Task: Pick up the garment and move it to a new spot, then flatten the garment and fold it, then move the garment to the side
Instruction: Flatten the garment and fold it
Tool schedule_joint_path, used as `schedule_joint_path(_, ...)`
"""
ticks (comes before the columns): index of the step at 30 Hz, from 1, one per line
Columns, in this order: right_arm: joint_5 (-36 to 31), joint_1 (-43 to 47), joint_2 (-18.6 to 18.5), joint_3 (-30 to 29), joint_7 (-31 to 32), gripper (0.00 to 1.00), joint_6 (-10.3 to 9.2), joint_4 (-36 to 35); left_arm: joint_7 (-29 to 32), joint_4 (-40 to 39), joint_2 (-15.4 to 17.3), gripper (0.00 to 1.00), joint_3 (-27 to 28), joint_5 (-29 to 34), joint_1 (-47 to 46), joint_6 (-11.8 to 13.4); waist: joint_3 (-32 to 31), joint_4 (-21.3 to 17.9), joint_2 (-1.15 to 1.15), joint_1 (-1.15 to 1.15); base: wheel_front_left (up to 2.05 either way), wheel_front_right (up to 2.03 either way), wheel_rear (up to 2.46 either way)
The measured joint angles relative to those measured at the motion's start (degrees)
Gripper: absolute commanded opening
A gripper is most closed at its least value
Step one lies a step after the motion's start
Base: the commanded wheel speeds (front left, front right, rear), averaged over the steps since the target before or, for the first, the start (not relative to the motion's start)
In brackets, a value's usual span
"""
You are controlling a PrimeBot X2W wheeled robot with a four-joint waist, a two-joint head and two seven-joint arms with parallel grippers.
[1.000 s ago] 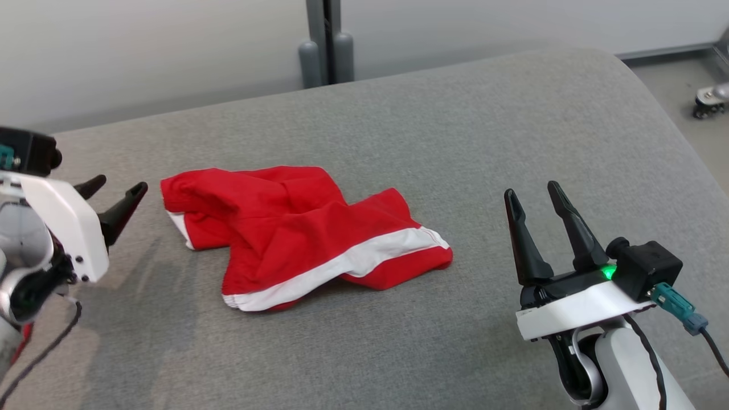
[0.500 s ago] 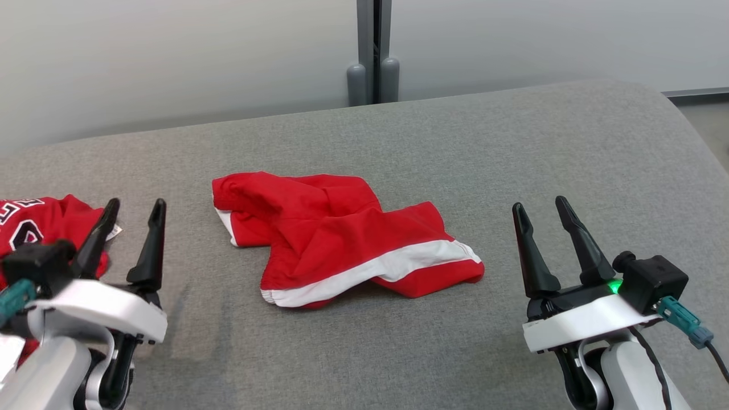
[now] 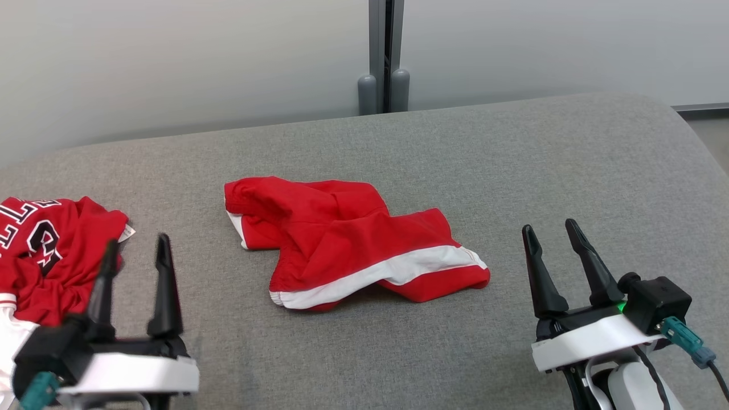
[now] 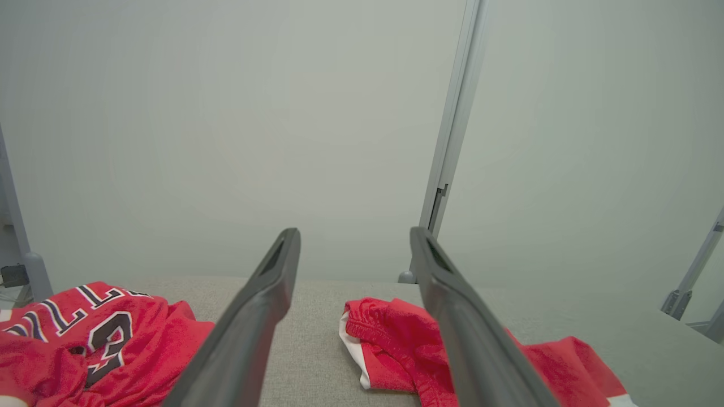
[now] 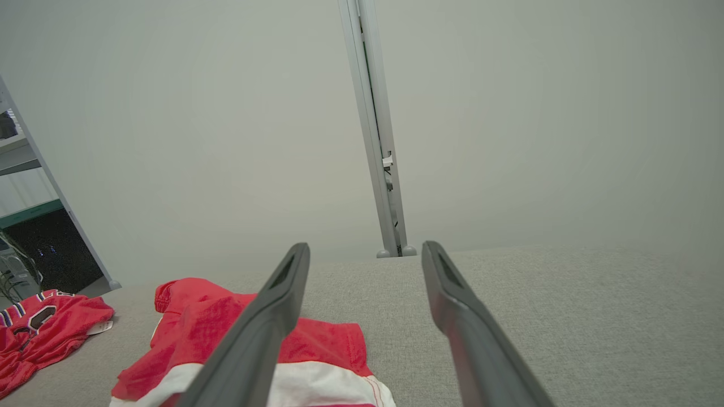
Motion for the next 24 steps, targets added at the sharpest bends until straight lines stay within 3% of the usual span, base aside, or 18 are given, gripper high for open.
schedule_joint_path(5,-0.5,0.7,-0.1,0.1,0.0,1.0,0.0,0.5,0.0,1.0,-4.9,1.0,1.3,4.0,3.8,-3.8,-1.0,-0.2,0.0,0.0,0.0,0.0,0.0)
schedule_joint_path(11,-0.5,1.5,-0.8,0.5,0.0,1.0,0.0,1.0,0.0,2.4,-8.7,1.0,3.6,7.7,6.5,-6.6,-2.7,-0.7,0.0,0.0,0.0,0.0,0.0)
schedule_joint_path(24,-0.8,1.5,-1.2,0.7,0.0,1.0,0.0,1.3,0.0,4.8,-12.5,1.0,7.0,11.7,6.9,-11.5,-3.6,-0.6,0.0,0.0,0.0,0.0,0.0)
